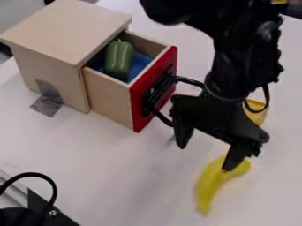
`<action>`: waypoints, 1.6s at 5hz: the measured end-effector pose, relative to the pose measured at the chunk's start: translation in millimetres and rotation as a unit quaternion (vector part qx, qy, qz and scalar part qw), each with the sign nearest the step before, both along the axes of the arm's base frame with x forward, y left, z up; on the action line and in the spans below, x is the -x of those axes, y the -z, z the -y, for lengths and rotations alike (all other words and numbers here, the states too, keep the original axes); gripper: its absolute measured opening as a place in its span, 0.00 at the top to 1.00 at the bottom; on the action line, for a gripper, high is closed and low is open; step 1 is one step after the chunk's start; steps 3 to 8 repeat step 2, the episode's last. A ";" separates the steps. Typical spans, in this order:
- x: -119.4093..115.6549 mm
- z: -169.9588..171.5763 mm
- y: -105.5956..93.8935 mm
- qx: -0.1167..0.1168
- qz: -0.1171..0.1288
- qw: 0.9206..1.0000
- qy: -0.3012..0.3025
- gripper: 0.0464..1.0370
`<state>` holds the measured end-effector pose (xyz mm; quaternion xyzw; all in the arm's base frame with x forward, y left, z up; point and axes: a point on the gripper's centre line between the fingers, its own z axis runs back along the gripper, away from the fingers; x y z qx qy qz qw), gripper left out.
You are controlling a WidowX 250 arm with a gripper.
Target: Move the banana to the bottom/right side of the table
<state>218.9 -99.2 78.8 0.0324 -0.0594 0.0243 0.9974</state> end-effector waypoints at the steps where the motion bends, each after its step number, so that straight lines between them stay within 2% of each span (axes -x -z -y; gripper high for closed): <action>1: 6.0 -3.3 -13.9 -0.010 -0.002 1.000 -0.024 0.04; 2: 8.6 -0.4 -14.4 0.002 -0.010 0.999 -0.033 0.04; 8: 8.6 -0.4 -14.4 0.002 -0.010 0.999 -0.033 0.04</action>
